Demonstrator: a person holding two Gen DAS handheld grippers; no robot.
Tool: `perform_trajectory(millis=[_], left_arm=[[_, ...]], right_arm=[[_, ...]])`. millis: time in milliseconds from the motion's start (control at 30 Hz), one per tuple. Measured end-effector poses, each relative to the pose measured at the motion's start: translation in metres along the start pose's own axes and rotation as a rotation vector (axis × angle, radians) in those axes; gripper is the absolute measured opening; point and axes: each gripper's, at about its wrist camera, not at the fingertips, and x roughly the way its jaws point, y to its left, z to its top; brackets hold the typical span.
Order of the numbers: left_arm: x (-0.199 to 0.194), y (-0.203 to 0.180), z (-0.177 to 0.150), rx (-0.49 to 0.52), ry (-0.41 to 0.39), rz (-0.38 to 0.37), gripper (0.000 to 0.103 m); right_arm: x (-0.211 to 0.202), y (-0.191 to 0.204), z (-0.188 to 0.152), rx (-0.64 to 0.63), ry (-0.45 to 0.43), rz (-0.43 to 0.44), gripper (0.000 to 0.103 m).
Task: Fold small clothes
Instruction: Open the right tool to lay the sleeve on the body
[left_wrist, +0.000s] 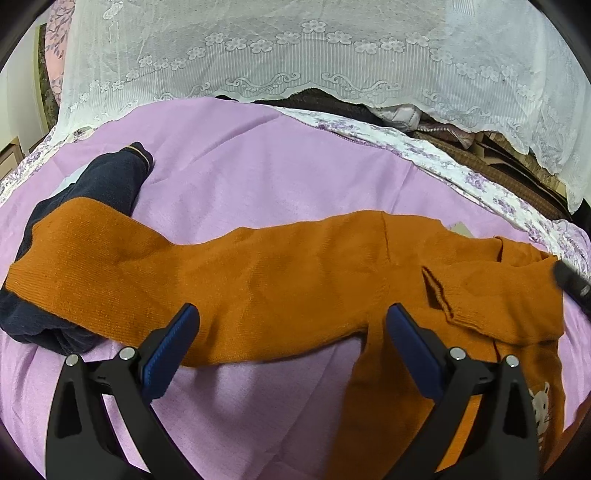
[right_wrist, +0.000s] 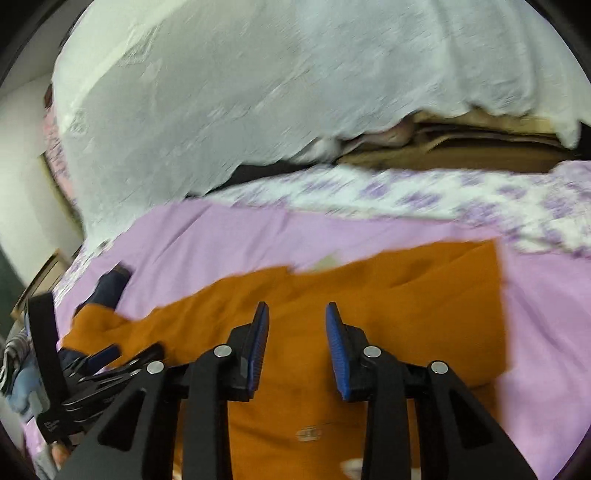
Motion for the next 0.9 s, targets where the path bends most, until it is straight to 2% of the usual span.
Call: perform_trajectory(millis=[100,167,233,267,300,367,500,633,667,700,767,900], left_arm=[[0.002,-0.002,-0.002,0.013,0.002,0.010,0.099],[0.003,-0.002,-0.003,0.017,0.003,0.017,0.099],[0.004,-0.002,-0.003,0.018,0.007,0.017,0.099],[0.004,-0.001,-0.003,0.017,0.008,0.016,0.099],[0.004,-0.001,-0.003,0.017,0.010,0.017,0.099],[0.005,0.001,-0.003,0.010,0.012,0.017,0.099],[0.007,0.004,-0.002,-0.003,0.024,0.007,0.099],[0.007,0.008,-0.002,-0.015,0.027,0.010,0.099],[0.007,0.010,-0.001,-0.018,0.028,0.009,0.099],[0.007,0.012,-0.001,-0.025,0.030,0.011,0.099],[0.007,0.016,0.000,-0.036,0.038,0.013,0.099],[0.002,0.028,0.003,-0.074,0.045,0.012,0.099]], right_arm=[[0.002,-0.038,0.001,0.063,0.025,-0.106,0.031],[0.019,-0.063,-0.008,0.104,0.094,-0.182,0.031],[0.043,-0.078,-0.019,0.121,0.202,-0.217,0.031],[0.053,-0.086,-0.026,0.138,0.229,-0.202,0.031],[0.050,-0.085,-0.026,0.122,0.201,-0.206,0.031],[0.046,-0.077,-0.019,0.118,0.206,-0.226,0.033],[0.044,-0.039,-0.010,0.058,0.186,-0.152,0.033],[0.069,-0.003,-0.012,-0.009,0.236,-0.097,0.036],[0.079,0.006,-0.017,-0.046,0.265,-0.118,0.041],[0.085,0.013,-0.022,-0.093,0.268,-0.151,0.041],[0.080,0.017,-0.021,-0.110,0.239,-0.176,0.041],[0.065,0.028,-0.015,-0.087,0.172,-0.106,0.043]])
